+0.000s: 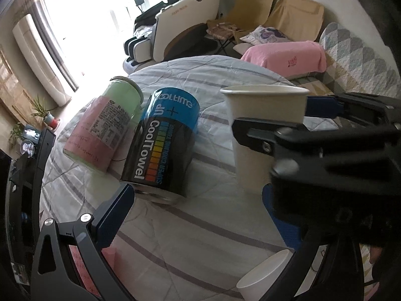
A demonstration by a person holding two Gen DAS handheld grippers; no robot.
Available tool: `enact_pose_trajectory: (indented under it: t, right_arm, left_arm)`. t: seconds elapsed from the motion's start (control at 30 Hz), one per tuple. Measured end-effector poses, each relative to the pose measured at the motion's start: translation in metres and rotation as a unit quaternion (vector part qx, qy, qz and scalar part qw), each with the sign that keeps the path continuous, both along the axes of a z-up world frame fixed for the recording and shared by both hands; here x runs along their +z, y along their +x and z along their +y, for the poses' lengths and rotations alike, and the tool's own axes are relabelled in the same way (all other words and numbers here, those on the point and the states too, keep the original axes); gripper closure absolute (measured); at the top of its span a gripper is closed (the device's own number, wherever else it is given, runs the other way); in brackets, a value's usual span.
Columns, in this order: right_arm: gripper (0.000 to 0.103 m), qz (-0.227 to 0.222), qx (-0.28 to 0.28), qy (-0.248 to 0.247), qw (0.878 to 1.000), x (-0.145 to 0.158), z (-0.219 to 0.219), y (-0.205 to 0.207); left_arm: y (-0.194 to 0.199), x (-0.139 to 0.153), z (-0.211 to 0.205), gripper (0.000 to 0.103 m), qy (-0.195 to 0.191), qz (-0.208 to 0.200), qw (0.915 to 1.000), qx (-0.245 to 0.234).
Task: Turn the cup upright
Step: 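Lift the cream cup with the right gripper and rotate it rim up, then set the cream cup upright on the table, open the right gripper, withdraw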
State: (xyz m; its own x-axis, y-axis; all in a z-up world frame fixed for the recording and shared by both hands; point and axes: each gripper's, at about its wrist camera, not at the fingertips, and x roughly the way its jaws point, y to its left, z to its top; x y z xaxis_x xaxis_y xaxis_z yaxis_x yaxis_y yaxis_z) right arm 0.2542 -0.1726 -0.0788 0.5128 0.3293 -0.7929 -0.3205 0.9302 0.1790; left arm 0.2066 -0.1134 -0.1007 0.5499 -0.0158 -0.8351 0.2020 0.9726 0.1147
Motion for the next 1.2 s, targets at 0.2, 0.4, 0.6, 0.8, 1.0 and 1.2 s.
enact_pose_trajectory:
  t: [0.2, 0.4, 0.6, 0.8, 1.0, 1.2]
  right_arm:
    - [0.034, -0.035, 0.001, -0.038, 0.999, 0.003, 0.007, -0.022]
    - [0.034, -0.043, -0.002, -0.051, 0.998, -0.001, 0.011, -0.038]
    - [0.022, -0.034, -0.007, -0.055, 0.998, 0.007, 0.013, -0.050]
    - [0.022, -0.056, -0.012, -0.060, 0.997, 0.029, 0.019, -0.074]
    - [0.021, -0.080, -0.026, -0.071, 0.994, 0.053, 0.029, -0.108]
    - [0.021, -0.114, -0.035, -0.084, 0.989, 0.073, 0.043, -0.143]
  left_arm:
    - [-0.008, 0.001, 0.008, 0.000, 0.003, -0.004, 1.0000, 0.006]
    - [-0.019, 0.001, 0.017, 0.000, 0.000, -0.001, 1.0000, 0.009]
    - [-0.035, 0.013, 0.027, 0.000, -0.006, -0.018, 0.9998, 0.011]
    - [-0.058, 0.033, 0.038, 0.000, -0.022, -0.043, 0.9987, 0.017]
    - [-0.085, 0.052, 0.051, 0.000, -0.031, -0.070, 0.9969, 0.021]
    - [-0.118, 0.063, 0.064, 0.000, -0.039, -0.088, 0.9951, 0.022]
